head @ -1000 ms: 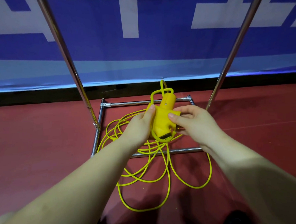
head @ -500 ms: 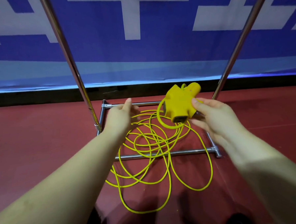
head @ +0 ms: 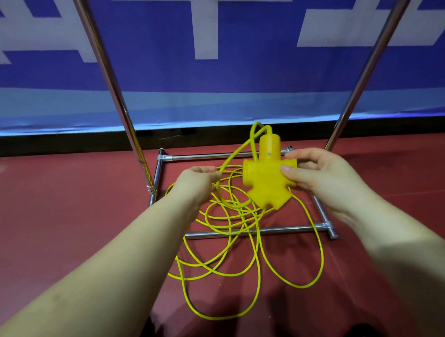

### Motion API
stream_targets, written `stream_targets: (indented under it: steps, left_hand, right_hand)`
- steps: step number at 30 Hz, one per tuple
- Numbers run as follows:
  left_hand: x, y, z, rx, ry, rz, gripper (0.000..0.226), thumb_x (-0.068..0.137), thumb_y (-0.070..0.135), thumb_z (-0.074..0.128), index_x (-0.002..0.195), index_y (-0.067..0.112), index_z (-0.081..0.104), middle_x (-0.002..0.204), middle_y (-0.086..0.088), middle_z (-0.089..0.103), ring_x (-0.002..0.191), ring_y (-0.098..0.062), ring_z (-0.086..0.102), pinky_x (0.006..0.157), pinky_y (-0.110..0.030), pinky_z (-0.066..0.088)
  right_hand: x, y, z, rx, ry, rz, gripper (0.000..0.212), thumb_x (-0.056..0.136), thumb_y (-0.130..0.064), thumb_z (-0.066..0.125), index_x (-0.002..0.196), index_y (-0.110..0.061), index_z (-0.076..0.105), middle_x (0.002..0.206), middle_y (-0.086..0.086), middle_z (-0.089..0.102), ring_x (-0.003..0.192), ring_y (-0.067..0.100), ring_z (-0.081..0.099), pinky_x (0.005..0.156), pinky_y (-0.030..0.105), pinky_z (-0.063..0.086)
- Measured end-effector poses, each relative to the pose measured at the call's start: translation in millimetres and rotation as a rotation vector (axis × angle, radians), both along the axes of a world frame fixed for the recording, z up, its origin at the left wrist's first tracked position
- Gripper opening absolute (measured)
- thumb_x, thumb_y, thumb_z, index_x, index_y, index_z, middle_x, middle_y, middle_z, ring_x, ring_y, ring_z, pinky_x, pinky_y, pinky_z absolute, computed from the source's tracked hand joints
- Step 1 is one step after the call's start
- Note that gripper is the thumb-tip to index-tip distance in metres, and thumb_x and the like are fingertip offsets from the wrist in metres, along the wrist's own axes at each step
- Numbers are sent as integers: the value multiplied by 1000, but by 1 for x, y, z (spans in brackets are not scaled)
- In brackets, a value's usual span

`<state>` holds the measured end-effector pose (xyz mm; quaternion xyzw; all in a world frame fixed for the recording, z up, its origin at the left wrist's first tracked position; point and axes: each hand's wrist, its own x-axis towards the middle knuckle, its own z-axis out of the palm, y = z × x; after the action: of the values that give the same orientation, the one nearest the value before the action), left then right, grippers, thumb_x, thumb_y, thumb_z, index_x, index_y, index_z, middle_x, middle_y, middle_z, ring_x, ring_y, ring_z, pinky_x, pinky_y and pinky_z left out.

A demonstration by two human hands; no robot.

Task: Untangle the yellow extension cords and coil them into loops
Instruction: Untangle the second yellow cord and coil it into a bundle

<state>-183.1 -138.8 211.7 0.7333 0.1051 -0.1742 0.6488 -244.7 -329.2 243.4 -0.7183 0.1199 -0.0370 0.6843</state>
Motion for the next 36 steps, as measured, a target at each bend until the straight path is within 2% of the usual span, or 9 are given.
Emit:
stream_targets:
  steps: [3, 6, 9, 12, 18, 22, 26, 29, 36]
  left_hand:
    - [1, 3, 3, 122, -207, 38, 37, 94, 20, 54, 131, 17, 51, 125, -2, 58, 99, -11, 55, 75, -22, 43]
    - [-4, 2, 9, 225, -410, -117, 46, 95, 20, 53, 138, 28, 42, 124, 8, 55, 79, -6, 57, 63, -13, 45]
    - [-3, 2, 6, 427, -551, -293, 60, 91, 20, 59, 143, 34, 33, 152, 4, 30, 131, -19, 43, 100, -23, 36]
    - [-1, 1, 2, 445, -562, -406, 58, 92, 22, 59, 143, 30, 33, 155, 2, 26, 143, -15, 20, 115, -29, 19]
    - [1, 2, 3, 322, -488, -411, 22, 95, 26, 52, 113, 13, 55, 105, -1, 67, 100, -16, 64, 95, -40, 47]
    - [-2, 6, 3, 599, -462, -634, 39, 92, 44, 50, 120, 18, 54, 107, -1, 67, 104, -20, 60, 95, -37, 44]
    - [-5, 9, 2, 710, -466, -696, 38, 94, 43, 48, 99, 7, 61, 85, -12, 61, 79, -25, 53, 70, -31, 39]
    - [-8, 7, 7, 692, -517, -698, 31, 96, 38, 47, 97, 11, 62, 78, -4, 59, 64, -14, 47, 60, -29, 33]
    - [-13, -6, 24, 377, -614, -630, 18, 96, 31, 48, 80, 27, 56, 65, 1, 46, 56, -8, 40, 57, -25, 36]
  right_hand:
    - [-2, 0, 2, -79, -58, 7, 29, 78, 4, 66, 93, -19, 56, 91, 7, 64, 70, 8, 63, 64, 16, 52]
    - [-3, -2, 5, -116, -111, 42, 35, 78, 6, 66, 101, -17, 54, 92, 0, 64, 66, -6, 62, 62, 9, 50]
    - [-6, -6, 10, -161, -143, 107, 42, 76, 7, 66, 105, -21, 53, 104, 1, 65, 79, -5, 63, 72, 11, 51]
    - [-9, -7, 14, -92, -149, 182, 48, 73, 4, 71, 107, -24, 53, 111, 3, 66, 89, 6, 63, 76, 19, 52]
    - [-11, -8, 19, -43, -168, 163, 36, 83, 4, 58, 105, -25, 54, 104, -1, 68, 81, 4, 65, 69, 19, 53]
    - [-7, -14, 23, 48, -186, 5, 26, 87, 1, 54, 98, -21, 56, 98, 1, 68, 72, 2, 66, 66, 16, 53]
    - [1, -30, 19, 38, -117, -315, 15, 88, -5, 57, 90, -20, 58, 109, 15, 64, 79, 13, 61, 72, 25, 50]
    - [4, -36, 4, -154, 102, -269, 24, 87, -7, 61, 110, -11, 60, 93, 9, 63, 65, 9, 53, 50, 14, 46]
    - [-7, -5, -4, -433, 114, 228, 25, 91, -42, 49, 101, -24, 64, 107, -4, 69, 106, 7, 59, 99, 27, 40]
